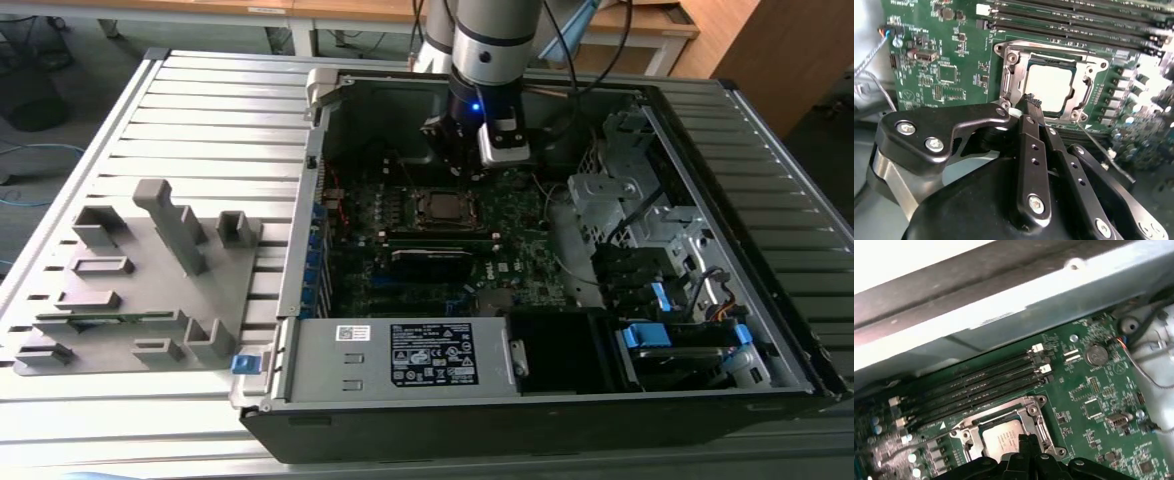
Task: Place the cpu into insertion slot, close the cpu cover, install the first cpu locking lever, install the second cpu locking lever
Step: 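Close the cpu cover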
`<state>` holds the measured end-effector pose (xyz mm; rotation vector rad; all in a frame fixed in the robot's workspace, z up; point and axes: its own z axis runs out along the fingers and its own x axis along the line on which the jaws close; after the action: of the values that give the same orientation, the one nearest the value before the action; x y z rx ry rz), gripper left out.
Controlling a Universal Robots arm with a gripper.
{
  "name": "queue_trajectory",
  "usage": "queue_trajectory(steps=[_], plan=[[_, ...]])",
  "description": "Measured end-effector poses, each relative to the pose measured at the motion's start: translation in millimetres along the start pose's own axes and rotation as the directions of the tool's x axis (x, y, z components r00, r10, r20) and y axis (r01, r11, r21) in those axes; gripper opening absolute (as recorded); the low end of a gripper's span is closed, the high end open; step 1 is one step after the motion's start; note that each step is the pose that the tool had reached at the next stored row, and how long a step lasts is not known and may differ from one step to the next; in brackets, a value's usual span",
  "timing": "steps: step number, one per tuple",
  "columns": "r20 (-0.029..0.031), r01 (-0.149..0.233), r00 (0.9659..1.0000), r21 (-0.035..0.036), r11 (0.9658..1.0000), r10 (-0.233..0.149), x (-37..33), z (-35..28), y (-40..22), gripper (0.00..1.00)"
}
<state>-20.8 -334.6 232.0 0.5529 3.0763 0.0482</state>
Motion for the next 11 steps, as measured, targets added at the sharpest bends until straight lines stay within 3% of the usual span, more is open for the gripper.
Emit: queue_trajectory(steps=[5, 8, 11], plan=[[-0.0030, 0.091, 0.9959, -0.0010, 0.9959, -0.091, 0.0, 0.5, 0.0, 0.11], [-0.0047, 0.144, 0.9895, -0.0017, 0.9895, -0.144, 0.0, 0.7, 0.0, 0.11], [-0.0064, 0.198, 0.9802, -0.0026, 0.9802, -0.198, 0.0, 1.0, 0.0, 0.11]])
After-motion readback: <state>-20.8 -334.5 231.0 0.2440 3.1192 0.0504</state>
